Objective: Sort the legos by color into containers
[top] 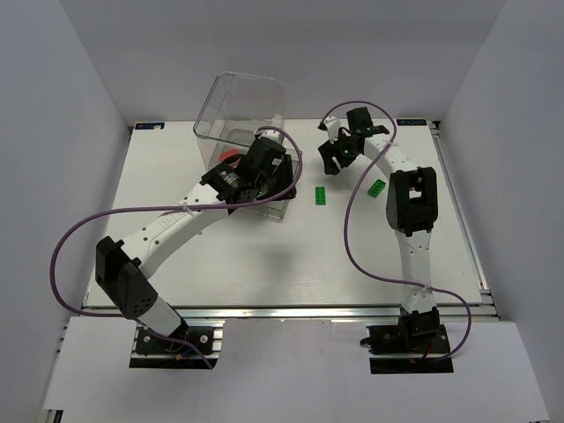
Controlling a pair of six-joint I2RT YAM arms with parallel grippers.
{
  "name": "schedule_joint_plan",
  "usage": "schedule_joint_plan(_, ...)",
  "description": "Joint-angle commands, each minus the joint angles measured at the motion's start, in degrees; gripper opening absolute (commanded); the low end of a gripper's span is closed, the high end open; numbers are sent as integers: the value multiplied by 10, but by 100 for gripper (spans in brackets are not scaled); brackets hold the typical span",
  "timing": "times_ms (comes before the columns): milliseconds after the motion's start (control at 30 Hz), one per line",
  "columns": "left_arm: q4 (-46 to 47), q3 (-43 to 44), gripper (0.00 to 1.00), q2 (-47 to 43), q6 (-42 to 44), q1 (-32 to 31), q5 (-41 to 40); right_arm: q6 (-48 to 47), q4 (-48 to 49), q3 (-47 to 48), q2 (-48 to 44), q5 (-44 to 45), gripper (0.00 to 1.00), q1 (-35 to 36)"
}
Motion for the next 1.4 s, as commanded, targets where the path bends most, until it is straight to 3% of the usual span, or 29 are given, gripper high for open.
schedule_joint_plan(0, 7, -9, 59, -36, -13, -2, 7, -5, 27, -7, 8, 4, 71, 7)
schedule_joint_plan(167, 11, -21, 59, -46, -21, -2, 8, -6, 31, -1, 16, -8, 60, 9)
schedule_joint_plan(267, 14, -31, 59, -57, -27, -2, 8, -5, 30, -2, 19, -10, 42, 8)
schedule_joint_plan(367, 15, -39, 59, -64, -31, -2, 7, -3, 34, -5, 19, -7, 35, 7)
schedule_joint_plan(467, 18, -40, 59, -67, -31, -2, 11, -1, 35, -6, 11, -16, 19, 6)
schedule_joint_plan(567, 30, -39, 59, -72, -28, -2, 20, -4, 25, -9, -18, -62, 6, 3)
schedule_joint_plan(667, 54, -51, 59, -85, -19, -2, 34, -17, 35, -37, -67, -131, 0, 5)
schedule_joint_plan(833, 84, -71, 59, -111, -12, -2, 41, 4, 63, -49, -104, -212, 0, 20)
schedule_joint_plan(1133, 78, -80, 59, -126, -17, -2, 32, 78, 88, 27, -56, -218, 1, 73)
schedule_joint_plan(1200, 80, -86, 59, -129, -22, -2, 31, 98, 110, 26, -49, -207, 6, 83)
schedule_joint_plan(1267, 79, -88, 58, -132, -25, -2, 32, 132, 124, 30, -36, -189, 19, 88)
schedule_joint_plan(1367, 83, -93, 58, -134, -31, -2, 36, 149, 132, 45, -16, -165, 47, 97)
